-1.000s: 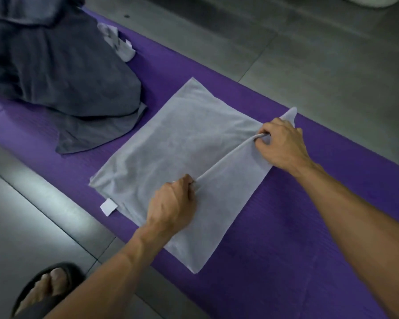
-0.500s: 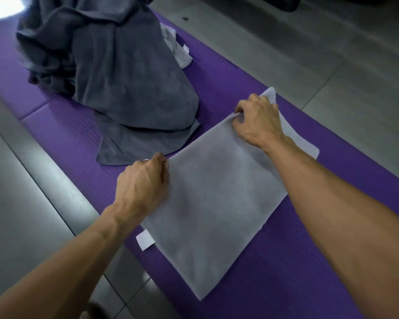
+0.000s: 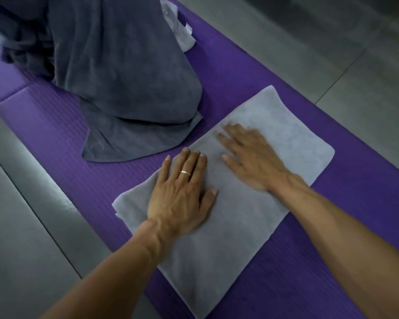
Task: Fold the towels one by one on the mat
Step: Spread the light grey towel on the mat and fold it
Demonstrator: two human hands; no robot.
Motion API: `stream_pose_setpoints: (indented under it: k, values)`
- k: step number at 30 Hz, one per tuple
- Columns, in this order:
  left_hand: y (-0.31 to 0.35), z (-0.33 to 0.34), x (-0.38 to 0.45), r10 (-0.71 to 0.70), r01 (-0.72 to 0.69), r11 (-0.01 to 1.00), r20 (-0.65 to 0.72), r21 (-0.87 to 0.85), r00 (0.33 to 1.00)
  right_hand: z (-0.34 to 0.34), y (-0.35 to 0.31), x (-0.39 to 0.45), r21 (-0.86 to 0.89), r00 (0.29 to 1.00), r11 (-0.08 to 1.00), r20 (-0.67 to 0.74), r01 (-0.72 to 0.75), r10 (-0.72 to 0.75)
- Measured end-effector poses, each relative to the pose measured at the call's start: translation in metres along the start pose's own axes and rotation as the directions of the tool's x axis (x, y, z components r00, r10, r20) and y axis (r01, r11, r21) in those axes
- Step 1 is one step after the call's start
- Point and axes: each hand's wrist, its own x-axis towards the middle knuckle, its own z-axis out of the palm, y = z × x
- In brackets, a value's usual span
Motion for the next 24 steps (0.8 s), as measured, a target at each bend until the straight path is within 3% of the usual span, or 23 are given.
stream_pose_setpoints:
  k: [2,5,7,9,11,13,15,18,21,24]
  values:
    - [0.000,0.000,-0.001,0.007,-0.008,0.999,0.030,0.035,1.000,-0.007,0.038,0.003,-0.028,0.988,0.988,0.028,-0.151,0.151]
    - [0.001,-0.004,0.002,-0.009,0.005,0.998,0.061,0.066,0.998,-0.021,0.081,0.004,-0.031,0.895,0.899,0.086,-0.438,0.439]
    - [0.005,-0.007,0.004,-0.021,0.017,0.995,0.046,0.093,0.999,-0.024,0.084,-0.003,-0.029,0.860,0.861,0.038,-0.509,0.509]
    - [0.020,-0.011,0.005,0.010,-0.006,0.994,-0.034,0.109,0.999,-0.023,0.065,-0.021,-0.011,0.897,0.904,-0.125,-0.428,0.424]
    - [0.044,-0.005,0.003,0.081,-0.074,0.995,-0.123,0.061,0.989,-0.015,0.036,-0.047,0.060,0.943,0.965,-0.206,-0.255,0.262]
    - [0.073,0.008,-0.012,0.094,-0.098,0.995,-0.116,-0.030,0.989,0.002,0.012,-0.081,0.083,0.981,0.991,-0.151,-0.109,0.120]
    - [0.093,0.024,-0.031,0.084,-0.086,0.995,-0.055,-0.040,0.995,0.015,0.014,-0.113,0.014,0.998,0.998,-0.015,-0.061,0.061]
    - [0.097,0.039,-0.047,0.129,-0.129,0.991,0.001,0.045,0.992,0.012,0.065,-0.130,-0.014,0.957,0.958,0.044,-0.286,0.287]
    - [0.095,0.040,-0.045,0.163,-0.166,0.980,0.035,0.111,0.986,-0.002,0.104,-0.121,0.063,0.832,0.830,0.067,-0.555,0.551]
    - [0.097,0.040,-0.044,0.158,-0.166,0.975,0.064,0.148,0.985,-0.012,0.104,-0.106,0.147,0.758,0.766,-0.115,-0.626,0.642]
